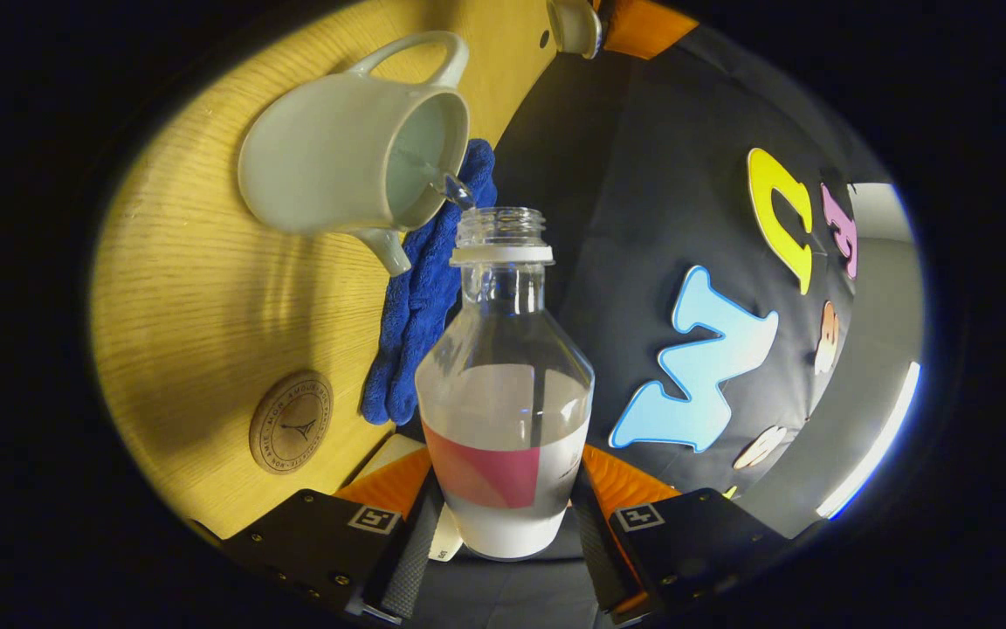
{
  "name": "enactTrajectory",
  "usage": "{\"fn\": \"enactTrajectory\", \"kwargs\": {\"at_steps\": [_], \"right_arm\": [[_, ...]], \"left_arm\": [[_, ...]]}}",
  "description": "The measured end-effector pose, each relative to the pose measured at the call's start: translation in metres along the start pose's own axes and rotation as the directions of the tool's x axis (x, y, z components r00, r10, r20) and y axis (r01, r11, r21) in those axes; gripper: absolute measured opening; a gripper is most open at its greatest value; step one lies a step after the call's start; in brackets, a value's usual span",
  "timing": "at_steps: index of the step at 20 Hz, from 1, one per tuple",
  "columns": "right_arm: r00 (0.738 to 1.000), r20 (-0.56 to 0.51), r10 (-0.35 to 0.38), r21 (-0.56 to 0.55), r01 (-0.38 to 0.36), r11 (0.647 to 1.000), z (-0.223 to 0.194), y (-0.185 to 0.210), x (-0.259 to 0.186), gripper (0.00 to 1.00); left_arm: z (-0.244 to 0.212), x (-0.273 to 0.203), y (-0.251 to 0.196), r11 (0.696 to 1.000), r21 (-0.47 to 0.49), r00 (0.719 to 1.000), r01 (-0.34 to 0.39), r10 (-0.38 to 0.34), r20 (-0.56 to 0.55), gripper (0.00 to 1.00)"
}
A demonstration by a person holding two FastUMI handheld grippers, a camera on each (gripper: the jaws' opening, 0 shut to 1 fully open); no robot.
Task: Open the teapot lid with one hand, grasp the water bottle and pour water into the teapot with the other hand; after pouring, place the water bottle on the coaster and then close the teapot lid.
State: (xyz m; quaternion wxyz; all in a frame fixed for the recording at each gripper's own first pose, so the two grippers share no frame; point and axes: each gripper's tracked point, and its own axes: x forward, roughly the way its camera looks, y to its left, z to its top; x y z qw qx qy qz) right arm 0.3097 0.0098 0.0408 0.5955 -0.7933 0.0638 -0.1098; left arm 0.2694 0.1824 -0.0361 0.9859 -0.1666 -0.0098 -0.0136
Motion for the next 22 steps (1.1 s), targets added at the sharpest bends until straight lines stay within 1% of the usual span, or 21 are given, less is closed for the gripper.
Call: {"fn": "enactTrajectory", "kwargs": {"at_steps": [8, 12, 15, 19, 22], "right_arm": [[0.997, 0.053, -0.06, -0.108, 0.065, 0.992, 0.003, -0.016, -0.004, 0.74], [0.993, 0.074, -0.091, -0.162, 0.102, 0.982, 0.009, -0.024, -0.003, 0.74], [0.989, 0.093, -0.119, -0.195, 0.135, 0.971, 0.014, -0.026, -0.004, 0.74], [0.984, 0.103, -0.148, -0.212, 0.167, 0.963, 0.02, -0.035, -0.003, 0.74], [0.976, 0.119, -0.185, -0.233, 0.208, 0.95, 0.024, -0.045, -0.004, 0.74]], "left_arm": [[0.0, 0.0, 0.002, 1.0, -0.011, 1.0, -0.001, 0.001, -0.004, 0.14], [-0.003, 0.001, 0.003, 0.999, -0.033, 1.0, -0.001, 0.001, -0.016, 0.14], [-0.001, -0.001, 0.008, 0.999, -0.038, 1.0, -0.016, 0.016, -0.007, 0.14], [-0.002, 0.0, 0.007, 0.999, -0.037, 1.0, -0.019, 0.018, -0.008, 0.14], [-0.003, 0.0, 0.007, 0.999, -0.033, 1.0, -0.019, 0.019, -0.012, 0.14]]}}
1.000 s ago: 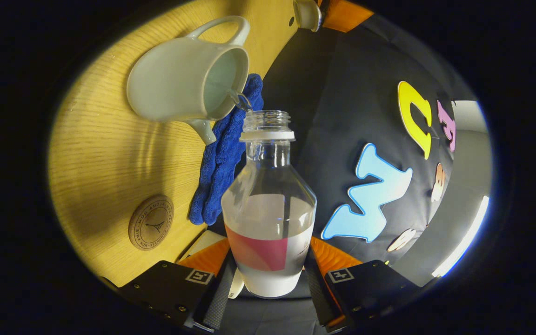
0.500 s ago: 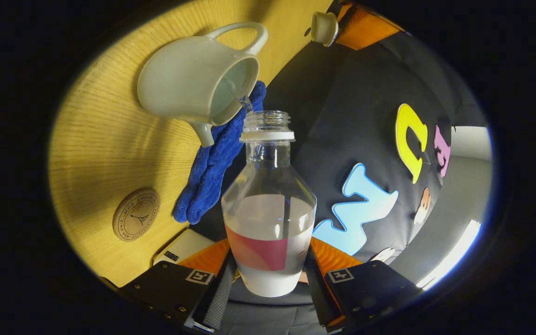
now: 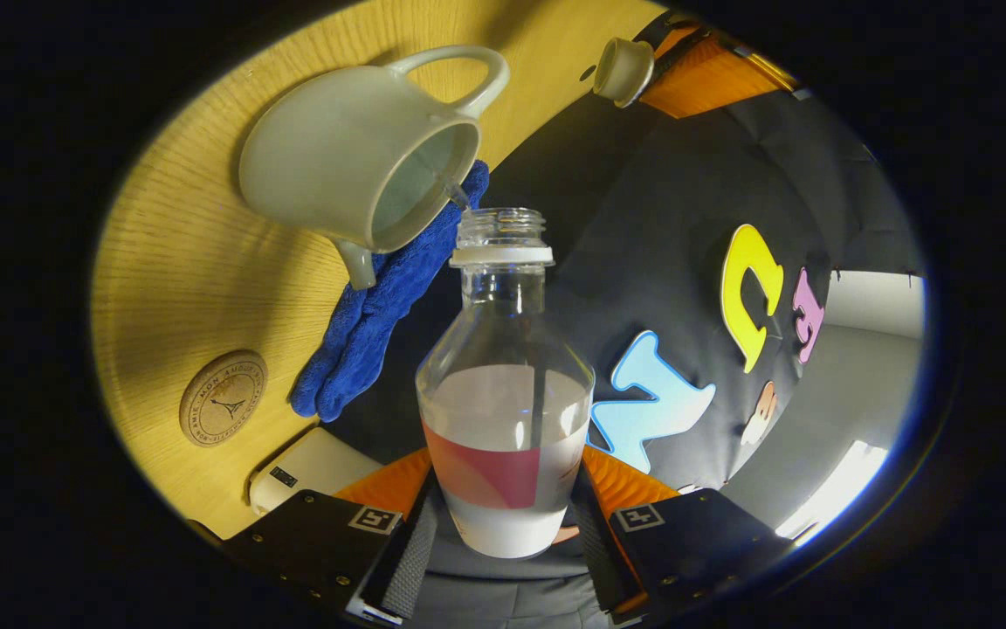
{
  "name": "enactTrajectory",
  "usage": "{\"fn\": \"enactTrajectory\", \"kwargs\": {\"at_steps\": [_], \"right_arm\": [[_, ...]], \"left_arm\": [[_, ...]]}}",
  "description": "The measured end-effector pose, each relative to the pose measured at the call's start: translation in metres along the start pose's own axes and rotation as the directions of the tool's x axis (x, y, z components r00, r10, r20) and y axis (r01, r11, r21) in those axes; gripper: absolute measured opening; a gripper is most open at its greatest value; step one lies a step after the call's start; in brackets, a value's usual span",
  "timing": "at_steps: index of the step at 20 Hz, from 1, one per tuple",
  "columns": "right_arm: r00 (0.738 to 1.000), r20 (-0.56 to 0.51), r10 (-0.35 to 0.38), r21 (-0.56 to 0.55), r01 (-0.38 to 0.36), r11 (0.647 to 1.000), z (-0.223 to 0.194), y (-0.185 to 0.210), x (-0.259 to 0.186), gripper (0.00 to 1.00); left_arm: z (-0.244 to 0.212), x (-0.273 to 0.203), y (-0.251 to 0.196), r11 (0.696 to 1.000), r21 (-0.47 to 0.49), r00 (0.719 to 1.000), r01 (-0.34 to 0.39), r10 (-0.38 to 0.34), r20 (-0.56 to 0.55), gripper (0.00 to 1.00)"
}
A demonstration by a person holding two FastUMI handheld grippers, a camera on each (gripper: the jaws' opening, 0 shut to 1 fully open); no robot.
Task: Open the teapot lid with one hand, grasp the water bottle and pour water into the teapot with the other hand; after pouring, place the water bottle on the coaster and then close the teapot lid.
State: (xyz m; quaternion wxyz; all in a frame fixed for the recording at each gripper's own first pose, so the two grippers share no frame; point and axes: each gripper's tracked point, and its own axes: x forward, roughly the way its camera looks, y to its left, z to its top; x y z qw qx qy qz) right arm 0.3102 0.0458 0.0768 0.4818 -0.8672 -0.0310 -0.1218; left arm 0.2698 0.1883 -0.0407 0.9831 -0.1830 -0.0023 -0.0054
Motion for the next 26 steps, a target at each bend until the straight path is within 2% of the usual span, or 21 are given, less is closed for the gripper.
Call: {"fn": "enactTrajectory", "kwargs": {"at_steps": [7, 16, 22, 24, 26], "right_arm": [[0.999, 0.02, -0.05, -0.066, 0.051, 0.997, 0.002, -0.01, -0.002, 0.74], [0.998, 0.032, -0.049, -0.107, 0.052, 0.993, 0.006, -0.005, 0.001, 0.74], [0.999, 0.004, 0.053, 0.052, -0.054, 0.997, 0.001, 0.019, 0.003, 0.74], [0.993, -0.011, 0.114, 0.148, -0.111, 0.983, -0.001, 0.031, 0.002, 0.74], [0.983, -0.008, 0.184, 0.276, -0.174, 0.945, -0.001, 0.045, 0.0, 0.74]], "left_arm": [[0.0, 0.0, 0.0, 1.0, -0.004, 1.0, 0.001, -0.001, 0.003, 0.14], [0.0, 0.0, -0.001, 1.0, 0.001, 1.0, 0.001, -0.001, -0.001, 0.13], [0.005, -0.002, 0.006, 1.0, -0.005, 1.0, -0.025, 0.025, 0.019, 0.14], [0.006, -0.003, 0.009, 0.999, -0.003, 0.999, -0.034, 0.034, 0.022, 0.14], [0.007, -0.003, 0.011, 0.999, -0.004, 0.998, -0.046, 0.046, 0.029, 0.14]]}}
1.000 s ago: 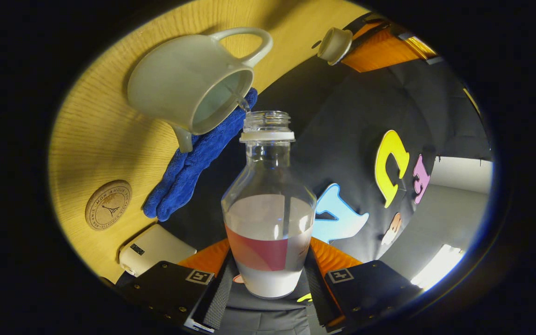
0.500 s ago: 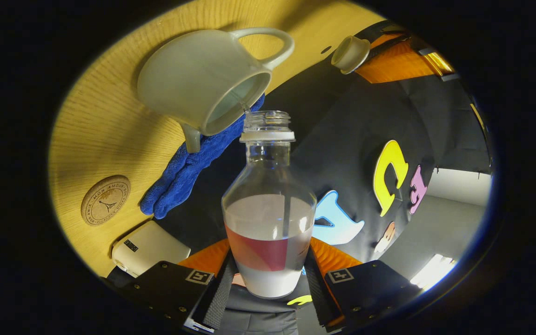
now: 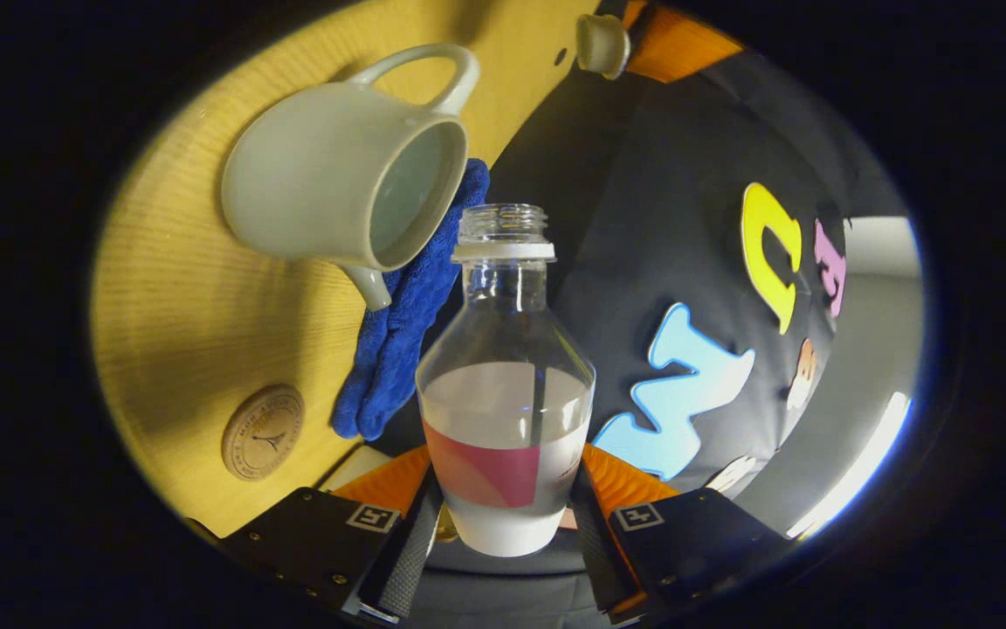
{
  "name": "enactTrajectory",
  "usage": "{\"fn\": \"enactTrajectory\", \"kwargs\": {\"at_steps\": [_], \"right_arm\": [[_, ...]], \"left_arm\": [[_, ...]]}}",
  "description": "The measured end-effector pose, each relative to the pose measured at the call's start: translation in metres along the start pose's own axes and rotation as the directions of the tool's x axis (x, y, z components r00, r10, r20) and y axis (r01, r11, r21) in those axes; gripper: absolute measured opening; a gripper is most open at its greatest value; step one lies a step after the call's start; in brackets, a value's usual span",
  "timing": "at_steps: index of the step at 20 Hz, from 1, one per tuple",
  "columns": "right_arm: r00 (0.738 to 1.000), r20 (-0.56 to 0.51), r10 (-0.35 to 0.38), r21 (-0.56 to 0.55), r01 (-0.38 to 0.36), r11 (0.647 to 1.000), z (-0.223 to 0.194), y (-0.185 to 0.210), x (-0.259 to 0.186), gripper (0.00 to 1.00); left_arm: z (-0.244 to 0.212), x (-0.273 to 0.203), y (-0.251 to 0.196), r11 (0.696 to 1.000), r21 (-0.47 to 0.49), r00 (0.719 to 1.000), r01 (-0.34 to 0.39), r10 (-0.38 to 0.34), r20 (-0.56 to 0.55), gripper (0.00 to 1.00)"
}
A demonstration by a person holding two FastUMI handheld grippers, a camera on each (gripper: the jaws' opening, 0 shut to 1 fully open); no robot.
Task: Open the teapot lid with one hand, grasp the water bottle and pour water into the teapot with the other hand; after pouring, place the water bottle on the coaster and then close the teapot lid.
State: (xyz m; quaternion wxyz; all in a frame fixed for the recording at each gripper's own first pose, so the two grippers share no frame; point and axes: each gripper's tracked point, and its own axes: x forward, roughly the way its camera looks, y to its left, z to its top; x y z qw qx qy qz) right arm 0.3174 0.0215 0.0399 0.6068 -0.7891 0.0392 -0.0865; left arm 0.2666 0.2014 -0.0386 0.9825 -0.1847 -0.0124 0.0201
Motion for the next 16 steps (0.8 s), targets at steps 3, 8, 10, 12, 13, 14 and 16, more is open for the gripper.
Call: {"fn": "enactTrajectory", "kwargs": {"at_steps": [3, 8, 10, 12, 13, 14, 16], "right_arm": [[0.996, -0.012, 0.093, 0.183, -0.09, 0.979, -0.002, 0.014, -0.001, 0.74], [0.986, 0.017, 0.167, 0.448, -0.156, 0.88, -0.004, 0.02, -0.001, 0.75], [0.983, 0.025, 0.183, 0.54, -0.167, 0.825, -0.008, 0.021, -0.002, 0.75], [0.977, 0.051, 0.207, 0.654, -0.189, 0.733, -0.009, 0.026, 0.0, 0.75], [0.973, 0.062, 0.221, 0.709, -0.199, 0.677, -0.009, 0.029, 0.002, 0.75], [0.971, 0.07, 0.23, 0.761, -0.201, 0.617, -0.011, 0.03, 0.001, 0.75], [0.965, 0.094, 0.244, 0.84, -0.209, 0.5, -0.015, 0.034, 0.003, 0.75]], "left_arm": [[0.0, 0.001, 0.0, 1.0, 0.001, 1.0, -0.002, 0.002, 0.001, 0.14], [-0.002, 0.0, -0.002, 1.0, 0.013, 1.0, -0.002, 0.002, -0.01, 0.14], [-0.002, 0.001, -0.002, 1.0, 0.016, 1.0, -0.003, 0.003, -0.009, 0.14], [-0.002, 0.001, -0.003, 1.0, 0.017, 1.0, -0.001, 0.001, -0.009, 0.14], [-0.003, 0.0, -0.003, 1.0, 0.02, 1.0, 0.0, 0.0, -0.011, 0.14], [-0.004, 0.001, -0.004, 1.0, 0.024, 1.0, 0.002, -0.002, -0.014, 0.14], [-0.005, 0.002, -0.007, 0.999, 0.036, 1.0, 0.008, -0.007, -0.021, 0.14]]}}
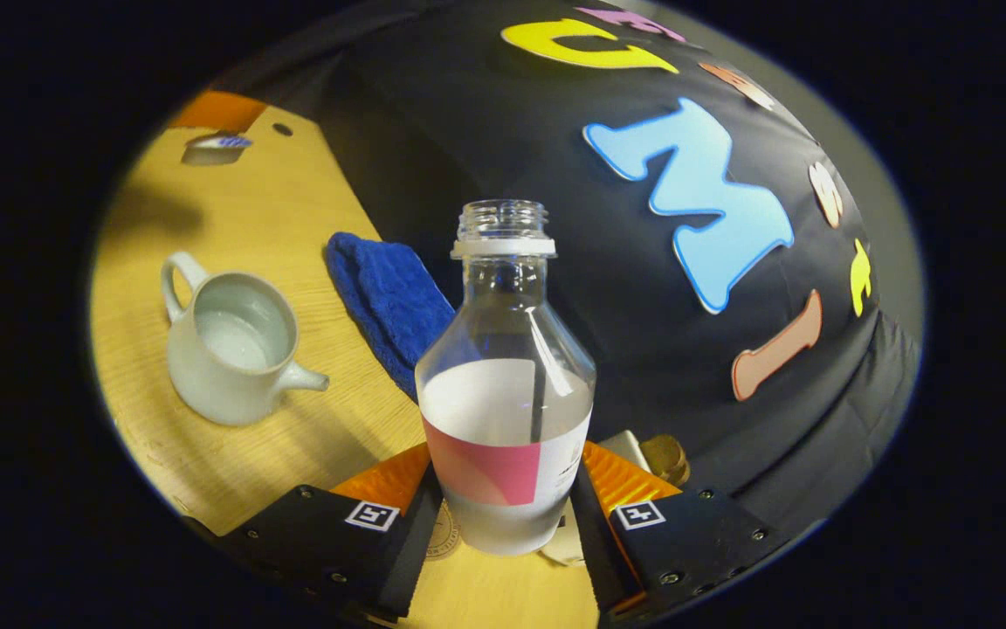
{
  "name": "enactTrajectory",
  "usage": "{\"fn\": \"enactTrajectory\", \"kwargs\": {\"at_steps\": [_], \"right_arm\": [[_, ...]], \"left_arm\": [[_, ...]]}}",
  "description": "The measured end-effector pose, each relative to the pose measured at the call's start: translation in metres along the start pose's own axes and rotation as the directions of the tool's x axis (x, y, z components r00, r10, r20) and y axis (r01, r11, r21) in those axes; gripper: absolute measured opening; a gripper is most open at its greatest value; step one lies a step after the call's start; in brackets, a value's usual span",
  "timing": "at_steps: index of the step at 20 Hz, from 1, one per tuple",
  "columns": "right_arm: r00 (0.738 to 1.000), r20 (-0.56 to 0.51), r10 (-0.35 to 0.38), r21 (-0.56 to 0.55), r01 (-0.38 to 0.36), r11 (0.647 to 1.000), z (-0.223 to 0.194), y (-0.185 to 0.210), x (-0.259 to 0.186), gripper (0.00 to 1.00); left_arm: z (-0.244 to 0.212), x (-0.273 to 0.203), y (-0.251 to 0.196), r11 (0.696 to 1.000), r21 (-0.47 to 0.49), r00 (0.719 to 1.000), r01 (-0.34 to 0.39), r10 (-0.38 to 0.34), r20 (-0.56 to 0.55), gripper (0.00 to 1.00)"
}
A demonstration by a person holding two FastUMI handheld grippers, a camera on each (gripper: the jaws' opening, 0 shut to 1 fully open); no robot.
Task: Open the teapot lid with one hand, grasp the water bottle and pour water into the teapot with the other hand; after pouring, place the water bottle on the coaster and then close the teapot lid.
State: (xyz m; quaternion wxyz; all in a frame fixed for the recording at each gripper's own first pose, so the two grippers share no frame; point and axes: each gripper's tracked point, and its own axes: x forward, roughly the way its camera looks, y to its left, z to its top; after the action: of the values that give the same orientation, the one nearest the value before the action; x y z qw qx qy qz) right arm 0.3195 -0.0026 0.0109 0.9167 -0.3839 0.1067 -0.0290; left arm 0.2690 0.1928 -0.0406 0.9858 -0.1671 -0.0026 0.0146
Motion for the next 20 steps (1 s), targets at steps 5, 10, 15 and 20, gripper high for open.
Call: {"fn": "enactTrajectory", "kwargs": {"at_steps": [5, 10, 15, 20], "right_arm": [[1.0, -0.007, -0.001, 0.223, 0.002, 0.975, -0.02, -0.02, 0.006, 0.75], [0.999, 0.008, 0.046, 0.524, -0.043, 0.851, -0.036, -0.023, 0.014, 0.75], [0.993, 0.044, 0.111, 0.692, -0.11, 0.713, -0.052, -0.009, 0.019, 0.75], [0.983, 0.088, 0.162, 0.801, -0.167, 0.575, -0.052, -0.004, 0.021, 0.75]], "left_arm": [[-0.002, 0.0, -0.007, 0.999, 0.039, 1.0, 0.011, -0.011, -0.003, 0.13], [-0.001, 0.002, -0.008, 0.999, 0.044, 1.0, 0.013, -0.013, -0.002, 0.14], [-0.003, 0.003, -0.008, 0.999, 0.051, 1.0, 0.015, -0.015, -0.006, 0.13], [-0.001, 0.002, -0.007, 0.999, 0.045, 1.0, 0.016, -0.016, 0.002, 0.13]]}}
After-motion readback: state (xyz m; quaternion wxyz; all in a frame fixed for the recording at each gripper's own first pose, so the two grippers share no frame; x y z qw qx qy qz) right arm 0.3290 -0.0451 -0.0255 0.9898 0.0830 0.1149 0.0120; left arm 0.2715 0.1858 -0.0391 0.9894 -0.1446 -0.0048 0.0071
